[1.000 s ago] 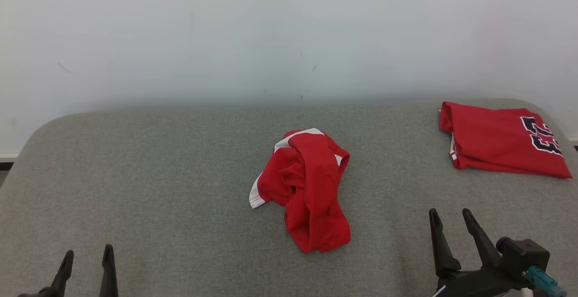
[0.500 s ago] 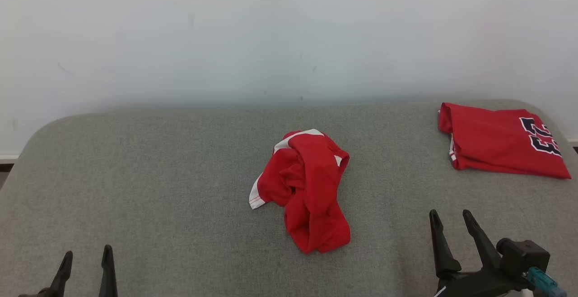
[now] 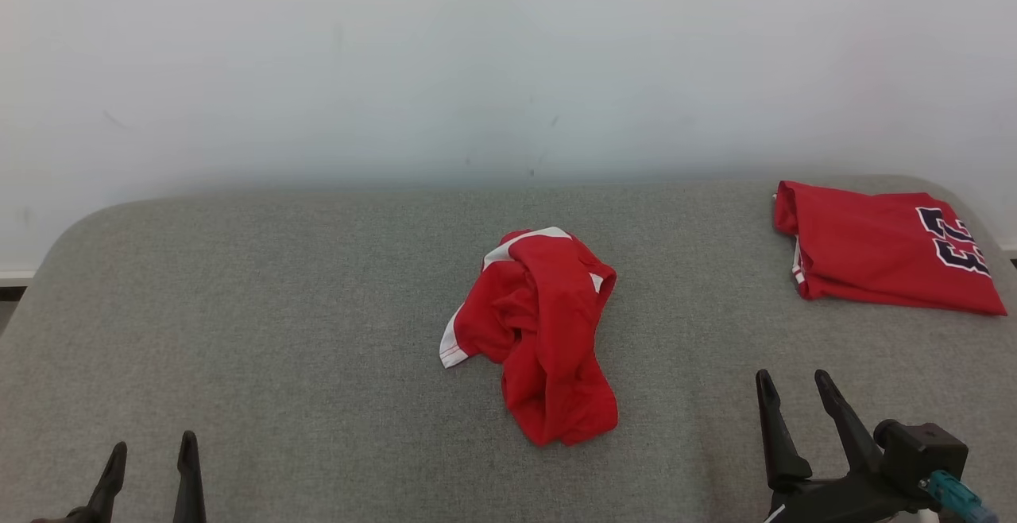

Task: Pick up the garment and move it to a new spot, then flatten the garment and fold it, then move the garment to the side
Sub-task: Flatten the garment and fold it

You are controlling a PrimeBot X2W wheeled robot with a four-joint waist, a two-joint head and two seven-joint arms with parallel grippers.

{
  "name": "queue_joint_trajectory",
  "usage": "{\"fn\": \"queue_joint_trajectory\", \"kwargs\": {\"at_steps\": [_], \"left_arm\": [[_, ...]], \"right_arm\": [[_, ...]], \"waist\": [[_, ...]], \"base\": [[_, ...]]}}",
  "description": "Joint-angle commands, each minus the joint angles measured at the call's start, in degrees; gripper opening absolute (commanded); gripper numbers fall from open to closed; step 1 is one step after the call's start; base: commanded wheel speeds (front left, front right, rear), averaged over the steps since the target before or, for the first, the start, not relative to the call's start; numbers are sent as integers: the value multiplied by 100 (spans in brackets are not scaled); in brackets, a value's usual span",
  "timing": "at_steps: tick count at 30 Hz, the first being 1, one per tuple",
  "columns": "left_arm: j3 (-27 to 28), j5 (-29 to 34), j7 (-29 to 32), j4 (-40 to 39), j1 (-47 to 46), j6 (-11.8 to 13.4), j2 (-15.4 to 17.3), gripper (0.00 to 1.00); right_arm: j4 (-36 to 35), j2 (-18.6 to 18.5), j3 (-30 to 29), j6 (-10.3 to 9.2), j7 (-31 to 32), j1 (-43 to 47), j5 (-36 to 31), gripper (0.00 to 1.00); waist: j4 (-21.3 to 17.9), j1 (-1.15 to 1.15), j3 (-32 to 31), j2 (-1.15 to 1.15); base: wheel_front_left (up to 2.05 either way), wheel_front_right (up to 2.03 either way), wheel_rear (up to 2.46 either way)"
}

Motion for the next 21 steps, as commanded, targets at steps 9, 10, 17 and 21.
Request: {"fn": "queue_joint_trajectory", "kwargs": {"at_steps": [9, 10, 17, 21], "left_arm": [[-12, -18, -43, 5, 46, 36, 27, 100], [-14, -10, -48, 3, 39, 43, 27, 100], [-62, 122, -102, -32, -103, 62, -37, 100], [-136, 206, -152, -3, -232, 31, -107, 100]], "right_arm": [[12, 17, 30, -13, 26, 65, -2, 100], [27, 17, 53, -14, 29, 64, -5, 100], [149, 17, 372, -14, 73, -48, -5, 100], [406, -19, 685, -14, 129, -212, 18, 100]], "waist": [[11, 0, 3, 0], [16, 0, 6, 0], [133, 0, 68, 0], [276, 0, 147, 0]], "base": [[0, 0, 0], [0, 0, 0], [0, 0, 0], [0, 0, 0]]}}
